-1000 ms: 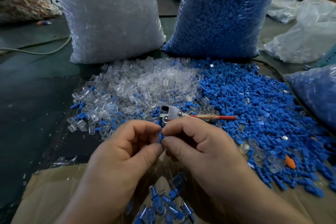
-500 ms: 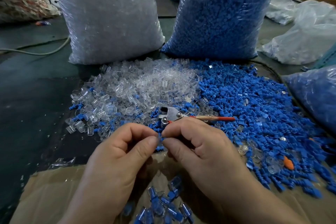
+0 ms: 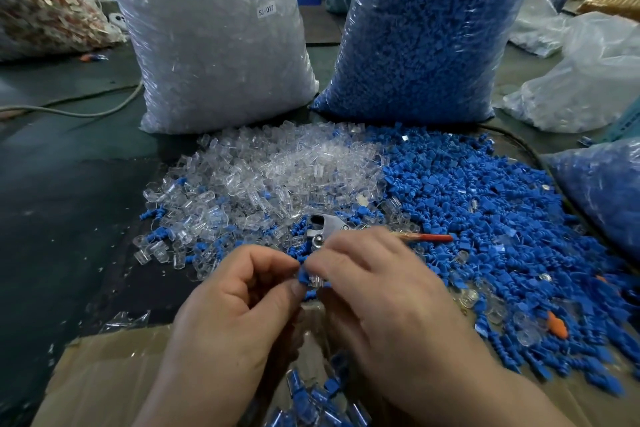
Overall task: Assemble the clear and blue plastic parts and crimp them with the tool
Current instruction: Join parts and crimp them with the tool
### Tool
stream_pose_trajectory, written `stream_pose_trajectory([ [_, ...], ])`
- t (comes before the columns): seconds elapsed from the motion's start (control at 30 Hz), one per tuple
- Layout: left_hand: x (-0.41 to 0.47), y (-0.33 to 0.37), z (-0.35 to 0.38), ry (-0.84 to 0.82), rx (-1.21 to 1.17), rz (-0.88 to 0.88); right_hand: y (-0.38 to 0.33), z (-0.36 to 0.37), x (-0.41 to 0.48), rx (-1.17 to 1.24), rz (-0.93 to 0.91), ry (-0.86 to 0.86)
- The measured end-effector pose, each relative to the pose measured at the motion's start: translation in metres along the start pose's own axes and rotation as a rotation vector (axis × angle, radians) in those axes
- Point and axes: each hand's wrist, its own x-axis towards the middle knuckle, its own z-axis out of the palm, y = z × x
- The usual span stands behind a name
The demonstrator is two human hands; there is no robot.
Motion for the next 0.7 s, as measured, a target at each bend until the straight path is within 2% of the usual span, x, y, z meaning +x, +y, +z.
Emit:
stream_pose_trajectory([
  [0.13,0.001,0.001,-0.006,-0.075,-0.016,-0.065,0.027,-0.008,0.003,-0.321,0.314,-0.234],
  [0.2,0.000,0.006,-0.008,-0.106,-0.041,-0.104,0.038,-0.010,0.002,-0.391,0.356,-0.306],
  [0.47,0.001,0.007,-0.007,-0.129,-0.097,-0.139,0.051,-0.009,0.008,-0.435,0.366,-0.316],
  [0.7,0.004,0.006,-0.007,-0.031,-0.150,-0.102,0.044,-0.018,0.010,-0.350,0.334,-0.115],
])
